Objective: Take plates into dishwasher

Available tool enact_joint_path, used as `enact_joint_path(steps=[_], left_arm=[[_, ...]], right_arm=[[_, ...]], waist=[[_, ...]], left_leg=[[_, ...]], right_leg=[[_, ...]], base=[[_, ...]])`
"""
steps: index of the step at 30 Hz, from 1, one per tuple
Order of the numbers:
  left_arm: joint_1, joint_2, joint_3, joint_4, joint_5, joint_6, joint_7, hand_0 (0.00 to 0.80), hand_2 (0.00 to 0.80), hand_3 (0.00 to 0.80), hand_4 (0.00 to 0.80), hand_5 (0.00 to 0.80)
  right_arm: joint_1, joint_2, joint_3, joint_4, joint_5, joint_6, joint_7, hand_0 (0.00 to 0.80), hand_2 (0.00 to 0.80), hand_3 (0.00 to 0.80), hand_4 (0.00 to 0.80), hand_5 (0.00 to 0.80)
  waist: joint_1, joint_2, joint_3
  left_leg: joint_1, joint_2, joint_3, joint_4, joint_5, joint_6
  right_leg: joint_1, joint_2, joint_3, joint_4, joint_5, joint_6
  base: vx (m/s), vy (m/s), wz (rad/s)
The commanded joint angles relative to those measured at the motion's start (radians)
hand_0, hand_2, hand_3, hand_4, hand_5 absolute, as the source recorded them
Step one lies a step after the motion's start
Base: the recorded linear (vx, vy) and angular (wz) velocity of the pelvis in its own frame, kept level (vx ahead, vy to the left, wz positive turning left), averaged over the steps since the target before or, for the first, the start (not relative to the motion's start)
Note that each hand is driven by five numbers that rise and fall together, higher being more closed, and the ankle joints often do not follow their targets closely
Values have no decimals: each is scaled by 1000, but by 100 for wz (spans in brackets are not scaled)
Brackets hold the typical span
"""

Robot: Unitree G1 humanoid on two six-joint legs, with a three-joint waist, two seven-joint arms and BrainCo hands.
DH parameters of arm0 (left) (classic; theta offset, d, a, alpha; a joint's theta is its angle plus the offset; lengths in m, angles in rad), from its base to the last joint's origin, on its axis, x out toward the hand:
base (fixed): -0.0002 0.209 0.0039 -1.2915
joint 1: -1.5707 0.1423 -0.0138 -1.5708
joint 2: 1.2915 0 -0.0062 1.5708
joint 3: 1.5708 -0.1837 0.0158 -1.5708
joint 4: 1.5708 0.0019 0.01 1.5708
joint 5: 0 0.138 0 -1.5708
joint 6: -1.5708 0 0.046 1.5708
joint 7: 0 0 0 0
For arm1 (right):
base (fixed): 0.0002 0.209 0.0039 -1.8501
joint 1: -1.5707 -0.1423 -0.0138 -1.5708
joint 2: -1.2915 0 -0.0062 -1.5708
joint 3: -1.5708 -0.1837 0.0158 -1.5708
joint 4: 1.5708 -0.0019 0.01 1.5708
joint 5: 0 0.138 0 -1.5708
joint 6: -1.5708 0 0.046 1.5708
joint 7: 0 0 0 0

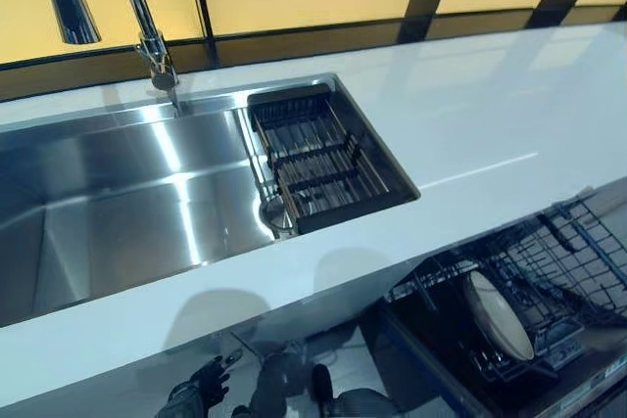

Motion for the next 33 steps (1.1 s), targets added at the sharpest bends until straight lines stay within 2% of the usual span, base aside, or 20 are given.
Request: enact_joint_path(steps=[1, 6, 12, 16, 18, 20, 22, 23, 24, 25, 26, 27, 28, 29, 30, 33], left_arm=[[9, 36, -10, 37, -29, -13, 15, 0, 0, 0, 0, 0], [33, 48, -2, 44, -38, -18, 33, 0, 0, 0, 0, 0], [1, 46, -11, 27, -47, -35, 32, 0, 0, 0, 0, 0], [-29, 34, -44, 14, -87, -62, 28, 0, 0, 0, 0, 0], [-32, 39, -72, 3, -50, -55, 21, 0, 0, 0, 0, 0], [-34, 55, -98, -3, -29, -41, 10, 0, 0, 0, 0, 0], [-35, 57, -101, -5, -25, -38, 10, 0, 0, 0, 0, 0], [-34, 69, -120, -10, -10, -22, 6, 0, 0, 0, 0, 0], [-25, 74, -120, -14, 6, -13, 0, 0, 0, 0, 0, 0], [-22, 77, -120, -16, 10, -11, 0, 0, 0, 0, 0, 0], [-11, 84, -114, -23, 19, -7, 1, 0, 0, 0, 0, 0], [-4, 93, -114, -25, 19, -2, 1, 0, 0, 0, 0, 0], [1, 104, -110, -27, 20, 12, 3, 0, 0, 0, 0, 0], [-2, 117, -98, -18, 23, 32, 2, 0, 0, 0, 0, 0], [-3, 118, -97, -16, 24, 35, 3, 0, 0, 0, 0, 0], [3, 113, -72, 9, 48, 44, 6, 0, 0, 0, 0, 0]], right_arm=[[-88, -74, 63, 61, 14, -48, -49, 0, 0, 0, 0, 0], [-173, -87, 157, 127, 46, -79, -54, 0, 0, 0, 0, 0], [-143, -56, 139, 134, 63, -74, -78, 0, 0, 0, 0, 0], [-151, -50, 136, 166, 109, -71, -142, 0, 0, 0, 0, 0], [-154, -61, 139, 197, 106, -53, -139, 0, 0, 0, 0, 0], [-92, -71, 93, 230, 77, -71, -120, 0, 0, 0, 0, 0], [-78, -72, 80, 229, 72, -70, -118, 0, 0, 0, 0, 0], [26, -78, 3, 228, 48, -80, -92, 0, 0, 0, 0, 0], [152, -56, -83, 213, 34, -95, -93, 0, 0, 0, 0, 0], [186, -49, -110, 204, 34, -97, -97, 0, 0, 0, 0, 0], [277, -28, -178, 181, 33, -105, -113, 0, 0, 0, 0, 0], [344, -16, -234, 171, 36, -118, -122, 0, 0, 0, 0, 0], [401, 4, -283, 163, 49, -123, -144, 0, 0, 0, 0, 0], [473, 34, -342, 155, 58, -134, -163, 0, 0, 0, 0, 0], [486, 39, -353, 154, 59, -135, -164, 0, 0, 0, 0, 0], [561, 111, -403, 177, 140, -170, -221, 0, 0, 0, 0, 0]], waist=[[26, -33, -23], [26, -30, -30], [24, -35, -20], [25, -32, -31], [25, -41, -22], [17, -45, -11], [17, -47, -9], [6, -43, -3], [0, -41, 2], [3, -42, 4], [8, -34, 9], [9, -32, 7], [6, -24, 2], [6, -8, -10], [8, -5, -12], [28, 18, -36]], left_leg=[[145, -39, 1, -65, -73, 79], [164, -66, -7, -100, -83, 94], [153, -86, -14, -101, -90, 104], [153, -120, -9, -22, -139, 112], [126, -141, 18, 40, -173, 131], [115, -159, 36, 63, -178, 146], [115, -161, 37, 65, -179, 148], [124, -168, 46, 48, -163, 147], [131, -159, 88, 21, -133, 140], [134, -157, 99, 12, -125, 137], [149, -139, 141, -22, -100, 133], [157, -131, 164, -48, -83, 135], [153, -119, 181, -71, -60, 139], [134, -98, 197, -96, -25, 142], [131, -95, 200, -100, -20, 143], [83, -68, 213, -126, 28, 152]], right_leg=[[-166, -43, 50, 109, 82, 89], [-186, -51, 66, 107, 96, 110], [-193, -56, 76, 73, 122, 119], [-206, -76, 51, 32, 154, 122], [-204, -98, 45, 16, 166, 140], [-200, -111, 31, -8, 178, 158], [-198, -112, 29, -12, 180, 159], [-202, -118, -4, -24, 196, 170], [-202, -130, -56, -10, 219, 175], [-201, -133, -69, 0, 225, 176], [-191, -136, -104, 41, 222, 178], [-186, -140, -102, 85, 223, 180], [-179, -139, -77, 153, 208, 174], [-161, -136, -55, 225, 168, 162], [-157, -136, -53, 235, 161, 160], [-79, -135, -38, 284, 67, 138]], base=[[-260, 72, 18], [-208, 86, 8], [-193, 44, -11], [-348, 105, -7], [-220, 92, -10], [-93, 69, -4], [-61, 55, -2], [-177, 112, -4], [-187, 108, -1], [-219, 72, -4], [-214, 41, -20], [-316, 50, -47], [-393, 33, -67], [-327, 26, -54], [-301, 19, -19], [-249, -6, -11]])
